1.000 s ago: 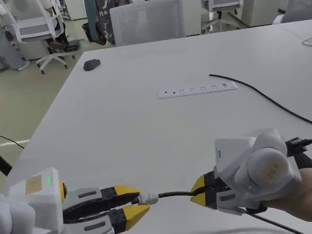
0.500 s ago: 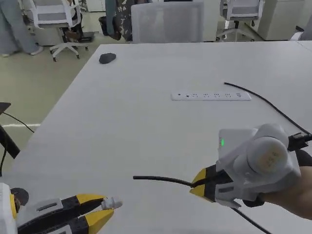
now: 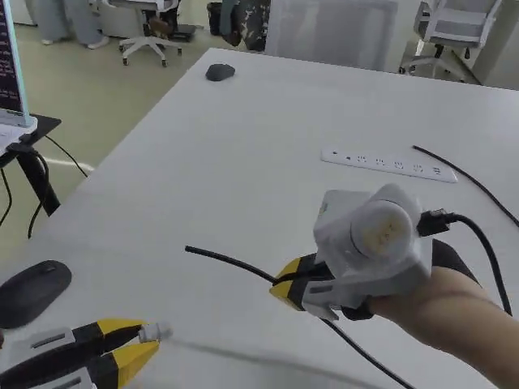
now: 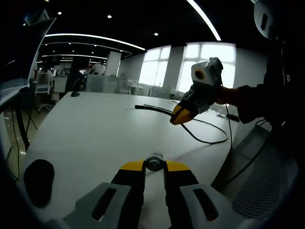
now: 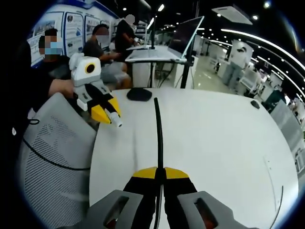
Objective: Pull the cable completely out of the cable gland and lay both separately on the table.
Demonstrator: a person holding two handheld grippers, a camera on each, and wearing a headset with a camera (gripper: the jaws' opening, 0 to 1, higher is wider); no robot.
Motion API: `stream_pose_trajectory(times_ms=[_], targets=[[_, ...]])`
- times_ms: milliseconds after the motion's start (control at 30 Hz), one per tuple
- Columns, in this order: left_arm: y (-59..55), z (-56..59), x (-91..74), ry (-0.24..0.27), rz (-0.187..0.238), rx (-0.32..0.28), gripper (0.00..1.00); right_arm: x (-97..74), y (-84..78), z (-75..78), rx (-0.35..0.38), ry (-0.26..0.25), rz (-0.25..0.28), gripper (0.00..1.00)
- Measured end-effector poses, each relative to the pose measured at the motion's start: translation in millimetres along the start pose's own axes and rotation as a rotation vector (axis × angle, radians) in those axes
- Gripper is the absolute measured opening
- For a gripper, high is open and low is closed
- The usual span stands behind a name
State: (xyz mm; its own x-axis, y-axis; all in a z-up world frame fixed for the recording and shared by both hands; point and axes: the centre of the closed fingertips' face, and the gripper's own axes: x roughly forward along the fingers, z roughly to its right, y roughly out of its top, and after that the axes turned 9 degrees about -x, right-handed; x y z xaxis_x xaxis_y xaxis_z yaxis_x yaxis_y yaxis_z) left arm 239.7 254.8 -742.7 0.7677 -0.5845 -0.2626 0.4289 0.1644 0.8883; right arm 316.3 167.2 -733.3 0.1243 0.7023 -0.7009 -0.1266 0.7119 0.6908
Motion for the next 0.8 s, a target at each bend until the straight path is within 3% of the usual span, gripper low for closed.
stream_pose_trajectory(times_ms=[100,133,300,567,800], targets=[[-8.0,-10.4,-2.4,0.032,0.014,-0.013,0.15,16.7,8.9,0.0,0.017,0.003,0.017,0.0],[-10.9,-13.7,-2.5,0.049,0.017,-0.008,0.15,23.7,10.2,9.7,0.054,-0.057,0.013,0.0],[-31.1,-27.1,-1.4,0.072,0.013,-0.062,0.15,53.8,11.0,12.1,0.124,-0.029,0.014,0.0],[-40.0,-45.4,-1.2,0.105,0.028,-0.087,0.15,96.5,10.1,-0.1,0.151,0.014,0.007,0.0],[-44.8,-48.8,0.5,0.124,0.034,-0.083,0.15,119.5,8.1,-0.8,0.146,-0.014,-0.002,0.0]])
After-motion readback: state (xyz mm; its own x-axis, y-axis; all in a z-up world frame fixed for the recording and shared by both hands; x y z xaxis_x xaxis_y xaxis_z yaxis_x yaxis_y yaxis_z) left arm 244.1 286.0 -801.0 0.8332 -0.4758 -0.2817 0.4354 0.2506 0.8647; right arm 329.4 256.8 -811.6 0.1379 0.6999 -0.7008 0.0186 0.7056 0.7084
